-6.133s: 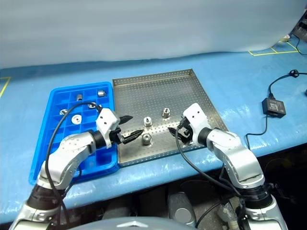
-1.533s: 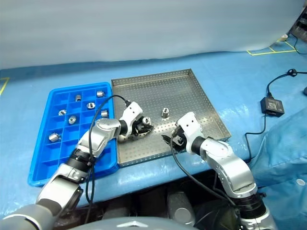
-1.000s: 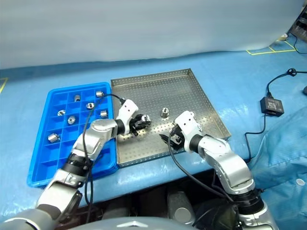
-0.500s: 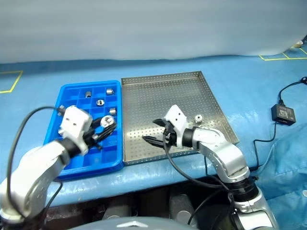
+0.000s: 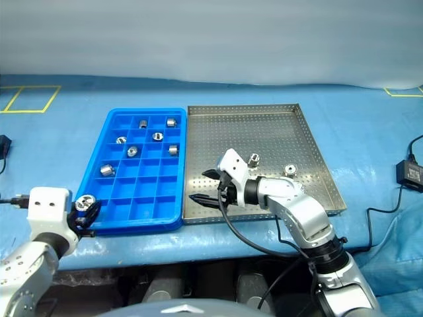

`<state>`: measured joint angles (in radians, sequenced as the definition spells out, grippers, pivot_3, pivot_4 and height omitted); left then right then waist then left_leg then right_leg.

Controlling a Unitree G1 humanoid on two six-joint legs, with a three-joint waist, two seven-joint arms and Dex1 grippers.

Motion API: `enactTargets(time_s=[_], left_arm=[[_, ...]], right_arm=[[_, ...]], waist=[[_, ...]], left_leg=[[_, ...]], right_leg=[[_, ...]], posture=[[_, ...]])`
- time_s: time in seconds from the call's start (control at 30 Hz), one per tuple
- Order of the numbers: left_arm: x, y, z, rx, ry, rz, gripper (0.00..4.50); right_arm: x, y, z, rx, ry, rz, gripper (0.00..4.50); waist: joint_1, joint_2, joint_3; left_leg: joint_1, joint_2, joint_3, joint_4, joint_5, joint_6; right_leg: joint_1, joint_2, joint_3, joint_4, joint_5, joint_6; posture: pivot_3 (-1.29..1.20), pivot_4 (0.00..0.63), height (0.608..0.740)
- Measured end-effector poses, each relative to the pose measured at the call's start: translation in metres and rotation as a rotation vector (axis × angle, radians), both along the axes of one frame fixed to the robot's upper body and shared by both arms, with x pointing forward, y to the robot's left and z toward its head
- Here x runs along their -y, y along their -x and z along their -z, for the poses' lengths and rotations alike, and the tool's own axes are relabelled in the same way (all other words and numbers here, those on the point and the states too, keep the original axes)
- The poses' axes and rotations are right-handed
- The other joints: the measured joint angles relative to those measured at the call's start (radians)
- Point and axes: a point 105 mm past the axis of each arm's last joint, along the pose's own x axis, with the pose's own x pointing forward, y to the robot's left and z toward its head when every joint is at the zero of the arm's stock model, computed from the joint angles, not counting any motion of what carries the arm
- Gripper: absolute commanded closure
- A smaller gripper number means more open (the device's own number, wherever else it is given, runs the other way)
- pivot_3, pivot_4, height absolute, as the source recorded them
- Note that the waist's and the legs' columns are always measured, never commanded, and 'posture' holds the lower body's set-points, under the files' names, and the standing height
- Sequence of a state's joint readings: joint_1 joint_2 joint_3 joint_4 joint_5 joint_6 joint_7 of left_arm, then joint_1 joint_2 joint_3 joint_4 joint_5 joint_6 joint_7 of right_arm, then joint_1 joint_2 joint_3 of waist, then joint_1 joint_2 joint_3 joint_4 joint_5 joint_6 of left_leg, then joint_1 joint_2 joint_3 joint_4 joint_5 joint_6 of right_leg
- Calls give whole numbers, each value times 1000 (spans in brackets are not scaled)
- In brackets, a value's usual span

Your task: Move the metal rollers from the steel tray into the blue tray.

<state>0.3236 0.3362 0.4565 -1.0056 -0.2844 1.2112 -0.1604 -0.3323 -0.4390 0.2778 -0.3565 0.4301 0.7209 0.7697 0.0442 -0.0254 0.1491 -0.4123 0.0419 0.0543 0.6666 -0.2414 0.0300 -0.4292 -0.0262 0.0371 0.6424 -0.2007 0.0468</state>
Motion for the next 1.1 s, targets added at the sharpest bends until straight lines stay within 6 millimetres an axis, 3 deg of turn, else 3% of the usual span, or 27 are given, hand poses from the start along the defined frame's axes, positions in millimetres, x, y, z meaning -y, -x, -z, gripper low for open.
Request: enactTargets(time_s=[0.17,0.33,0.53,0.8,1.0,1.1], left_arm=[[-7,-1,3,-4,-16,-54,525],[20,-26,-22,179,93,62,525],[84,-61,-51,330,213,434,525],[168,-126,-33,219,255,830,525],[206,-180,-30,199,274,886,525],[220,-193,-27,176,256,916,525]], right_arm=[[1,-2,1,4,8,17,595],[4,-5,1,16,20,48,595],[14,-16,3,44,64,157,595],[44,-15,4,95,172,298,595],[50,-5,4,104,178,364,595],[48,0,3,109,160,388,595]], waist=[[-1,0,0],[0,0,0],[-4,0,0],[-35,0,0],[-88,0,0],[-125,0,0]], left_leg=[[0,0,0,0,0,0],[-1,0,0,0,0,0],[-1,-6,0,0,0,0],[-2,-8,0,0,0,1],[-3,-8,0,0,0,1],[-3,-9,0,0,-1,2]], right_leg=[[0,0,0,0,0,0],[0,-1,-1,0,0,-1],[0,0,-1,0,2,-4],[0,0,0,-1,2,-3],[0,1,1,-2,3,-2],[0,0,3,-2,3,0]], posture=[[153,150,740],[136,150,740],[48,150,740],[-108,150,740],[-249,150,740],[-296,150,740]])
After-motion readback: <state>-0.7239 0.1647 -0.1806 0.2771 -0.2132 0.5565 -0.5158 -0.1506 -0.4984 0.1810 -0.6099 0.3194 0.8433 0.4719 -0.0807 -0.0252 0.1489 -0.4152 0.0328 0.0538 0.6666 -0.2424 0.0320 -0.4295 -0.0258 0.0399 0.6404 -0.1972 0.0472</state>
